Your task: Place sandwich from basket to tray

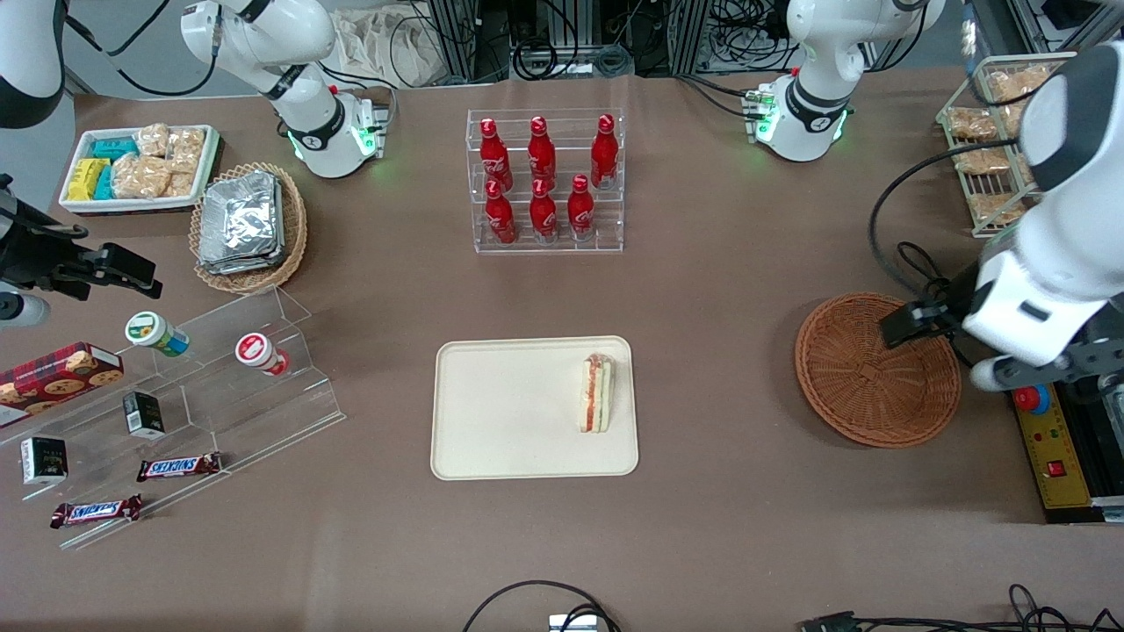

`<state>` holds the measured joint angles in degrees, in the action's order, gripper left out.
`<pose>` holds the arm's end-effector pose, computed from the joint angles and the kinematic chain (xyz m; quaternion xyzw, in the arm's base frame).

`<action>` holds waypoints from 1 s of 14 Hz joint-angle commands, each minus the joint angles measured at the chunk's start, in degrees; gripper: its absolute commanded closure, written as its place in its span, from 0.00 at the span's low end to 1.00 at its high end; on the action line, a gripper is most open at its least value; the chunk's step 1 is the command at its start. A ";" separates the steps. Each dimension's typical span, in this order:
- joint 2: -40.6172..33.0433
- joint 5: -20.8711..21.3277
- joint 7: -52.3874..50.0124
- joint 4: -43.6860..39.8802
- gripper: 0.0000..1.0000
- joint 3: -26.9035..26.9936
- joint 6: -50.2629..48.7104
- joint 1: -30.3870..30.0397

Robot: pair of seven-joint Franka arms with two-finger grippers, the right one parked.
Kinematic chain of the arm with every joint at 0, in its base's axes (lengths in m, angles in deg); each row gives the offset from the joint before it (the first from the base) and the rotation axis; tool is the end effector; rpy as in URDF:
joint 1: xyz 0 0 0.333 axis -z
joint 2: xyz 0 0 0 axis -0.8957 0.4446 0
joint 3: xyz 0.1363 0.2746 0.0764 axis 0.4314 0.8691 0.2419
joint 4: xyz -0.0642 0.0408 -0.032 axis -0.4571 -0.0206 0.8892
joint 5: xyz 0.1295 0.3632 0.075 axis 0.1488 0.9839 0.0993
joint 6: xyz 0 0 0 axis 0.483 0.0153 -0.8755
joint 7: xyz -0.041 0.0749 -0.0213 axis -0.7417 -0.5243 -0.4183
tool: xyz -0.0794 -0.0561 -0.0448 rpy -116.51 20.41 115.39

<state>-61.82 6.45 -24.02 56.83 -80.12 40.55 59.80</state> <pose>0.6205 -0.0794 0.5929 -0.9978 -0.0645 0.0087 0.0147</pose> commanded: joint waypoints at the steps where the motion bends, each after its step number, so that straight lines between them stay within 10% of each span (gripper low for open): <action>1: -7.66 -1.40 7.63 8.67 0.00 5.35 2.05 1.87; 14: -17.17 -4.48 10.92 15.54 0.00 13.19 -0.41 6.35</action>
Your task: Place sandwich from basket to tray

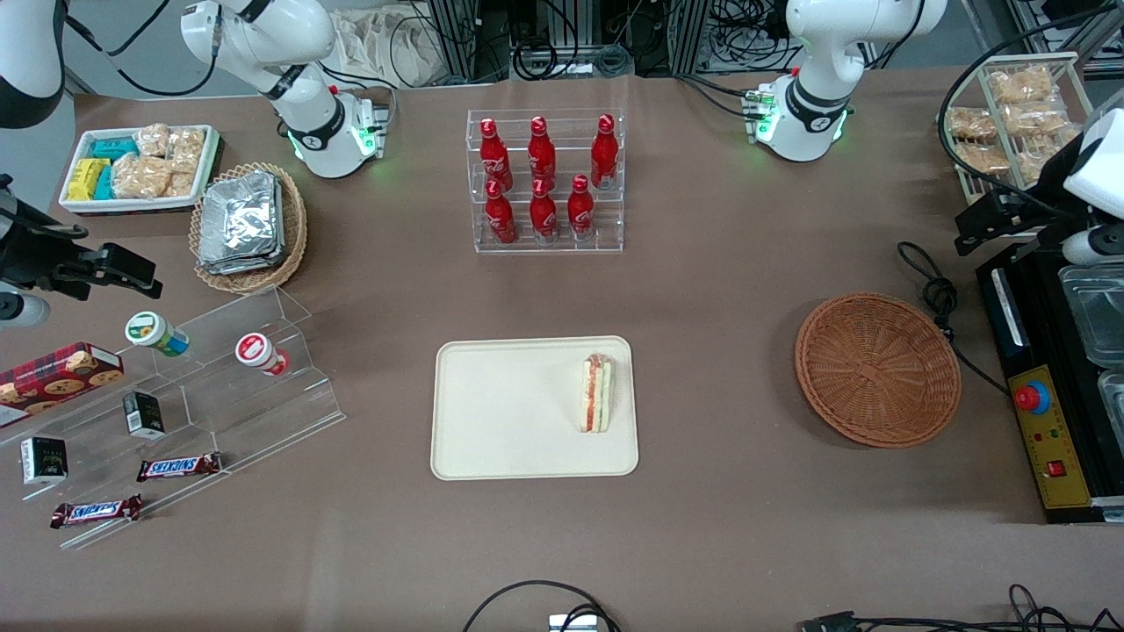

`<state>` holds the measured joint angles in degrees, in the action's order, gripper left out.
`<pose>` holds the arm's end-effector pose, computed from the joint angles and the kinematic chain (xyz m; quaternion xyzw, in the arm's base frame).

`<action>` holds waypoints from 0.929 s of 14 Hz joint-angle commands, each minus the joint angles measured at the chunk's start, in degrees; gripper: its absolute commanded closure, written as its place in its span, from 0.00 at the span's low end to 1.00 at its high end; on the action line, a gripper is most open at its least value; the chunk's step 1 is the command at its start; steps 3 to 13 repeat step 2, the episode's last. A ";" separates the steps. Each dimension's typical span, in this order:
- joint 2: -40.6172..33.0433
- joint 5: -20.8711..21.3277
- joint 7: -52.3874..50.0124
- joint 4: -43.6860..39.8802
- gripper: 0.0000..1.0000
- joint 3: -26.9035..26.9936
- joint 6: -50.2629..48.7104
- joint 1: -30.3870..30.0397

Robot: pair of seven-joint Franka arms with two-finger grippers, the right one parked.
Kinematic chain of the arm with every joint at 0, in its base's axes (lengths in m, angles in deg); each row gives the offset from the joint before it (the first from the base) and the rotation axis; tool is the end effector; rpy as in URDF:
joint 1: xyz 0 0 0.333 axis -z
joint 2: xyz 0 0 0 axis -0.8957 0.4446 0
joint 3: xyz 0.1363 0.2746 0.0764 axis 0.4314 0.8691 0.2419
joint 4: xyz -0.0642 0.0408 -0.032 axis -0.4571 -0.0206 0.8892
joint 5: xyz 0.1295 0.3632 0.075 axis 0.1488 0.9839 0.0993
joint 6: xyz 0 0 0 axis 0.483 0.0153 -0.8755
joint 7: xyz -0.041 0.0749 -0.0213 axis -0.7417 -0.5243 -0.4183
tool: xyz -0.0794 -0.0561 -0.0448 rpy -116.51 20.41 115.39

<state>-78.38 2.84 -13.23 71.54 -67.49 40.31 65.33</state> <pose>0.5385 -0.0245 0.6371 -0.9995 -0.0289 0.0003 0.0103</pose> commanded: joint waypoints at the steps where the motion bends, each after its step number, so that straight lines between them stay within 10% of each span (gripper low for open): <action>1: 0.44 -1.82 0.04 0.13 0.00 0.47 -1.05 0.74; 13: 1.15 -2.10 -0.14 -0.57 0.00 0.47 -2.02 0.82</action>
